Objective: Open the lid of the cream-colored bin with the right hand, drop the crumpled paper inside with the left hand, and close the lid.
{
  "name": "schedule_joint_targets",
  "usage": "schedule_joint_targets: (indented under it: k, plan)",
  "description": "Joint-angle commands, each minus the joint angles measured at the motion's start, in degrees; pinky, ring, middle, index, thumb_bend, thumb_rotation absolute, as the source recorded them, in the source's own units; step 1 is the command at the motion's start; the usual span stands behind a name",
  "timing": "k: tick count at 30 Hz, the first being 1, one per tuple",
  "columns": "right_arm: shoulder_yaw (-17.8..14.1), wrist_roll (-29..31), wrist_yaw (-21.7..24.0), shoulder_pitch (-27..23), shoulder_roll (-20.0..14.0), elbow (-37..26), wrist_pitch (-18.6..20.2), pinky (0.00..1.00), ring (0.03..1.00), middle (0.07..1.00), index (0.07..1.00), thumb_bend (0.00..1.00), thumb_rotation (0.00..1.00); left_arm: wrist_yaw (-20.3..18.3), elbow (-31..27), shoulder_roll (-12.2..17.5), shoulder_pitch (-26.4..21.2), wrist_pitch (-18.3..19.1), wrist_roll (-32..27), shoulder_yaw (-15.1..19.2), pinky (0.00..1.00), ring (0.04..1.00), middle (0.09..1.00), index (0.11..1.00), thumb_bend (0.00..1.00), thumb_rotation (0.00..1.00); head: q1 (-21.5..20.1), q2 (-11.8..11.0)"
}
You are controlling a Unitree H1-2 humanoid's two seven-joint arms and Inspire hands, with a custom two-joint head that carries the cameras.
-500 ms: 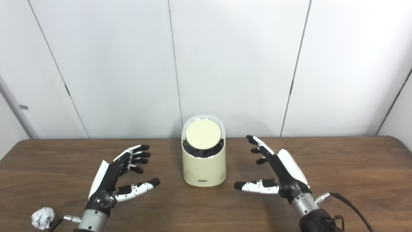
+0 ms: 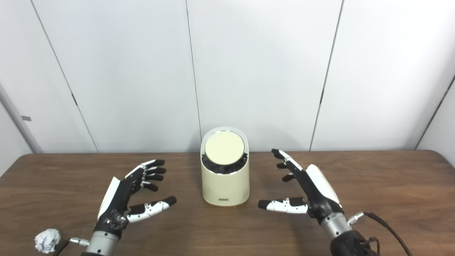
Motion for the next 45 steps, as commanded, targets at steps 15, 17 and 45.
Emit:
schedule_joint_targets:
  k: [15, 17, 45]
  plan:
    - [-1.02, 1.23, -1.18, -1.93, -0.73, -1.46, -1.85, 0.69, 0.838, 0.913, 0.924, 0.79, 0.44, 0.44, -2.21, -0.11, -1.76, -1.26, 0.09, -0.33, 0.62, 0.724, 0.758, 0.81, 0.76, 0.17, 2.47, 0.25]
    - [-0.86, 0.63, -1.36, -2.25, -0.27, -2.02, -1.13, 0.69, 0.832, 0.912, 0.923, 0.79, 0.44, 0.36, -2.17, -0.13, -1.83, -1.25, -0.22, -0.31, 0.63, 0.728, 0.764, 0.813, 0.76, 0.16, 2.27, 0.16]
    - [2.93, -6.29, -0.49, -17.85, 4.36, 0.33, 11.63, 0.74, 0.882, 0.94, 0.954, 0.79, 0.41, 0.31, -1.91, 0.07, -1.78, -1.47, 0.02, -0.55, 0.64, 0.732, 0.76, 0.802, 0.76, 0.16, 1.77, 0.37]
